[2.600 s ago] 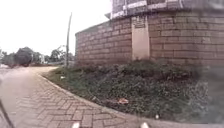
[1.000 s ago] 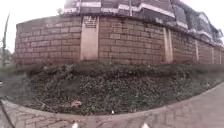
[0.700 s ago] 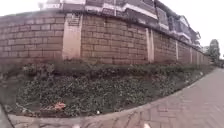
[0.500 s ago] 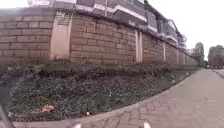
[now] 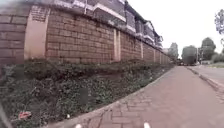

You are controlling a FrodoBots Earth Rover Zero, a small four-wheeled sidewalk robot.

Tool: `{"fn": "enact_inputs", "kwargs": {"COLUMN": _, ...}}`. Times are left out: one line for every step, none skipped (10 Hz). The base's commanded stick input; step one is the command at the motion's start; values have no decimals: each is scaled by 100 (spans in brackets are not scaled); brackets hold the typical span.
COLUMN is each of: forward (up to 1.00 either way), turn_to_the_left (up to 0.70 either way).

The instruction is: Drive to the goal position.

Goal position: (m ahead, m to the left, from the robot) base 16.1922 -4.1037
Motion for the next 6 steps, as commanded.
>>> {"fn": "enact_inputs", "kwargs": {"forward": 0, "turn_to_the_left": -50}}
{"fn": "enact_inputs", "kwargs": {"forward": 0, "turn_to_the_left": -50}}
{"fn": "enact_inputs", "kwargs": {"forward": 0, "turn_to_the_left": -50}}
{"fn": "enact_inputs", "kwargs": {"forward": 0, "turn_to_the_left": -50}}
{"fn": "enact_inputs", "kwargs": {"forward": 0, "turn_to_the_left": -50}}
{"fn": "enact_inputs", "kwargs": {"forward": 0, "turn_to_the_left": -50}}
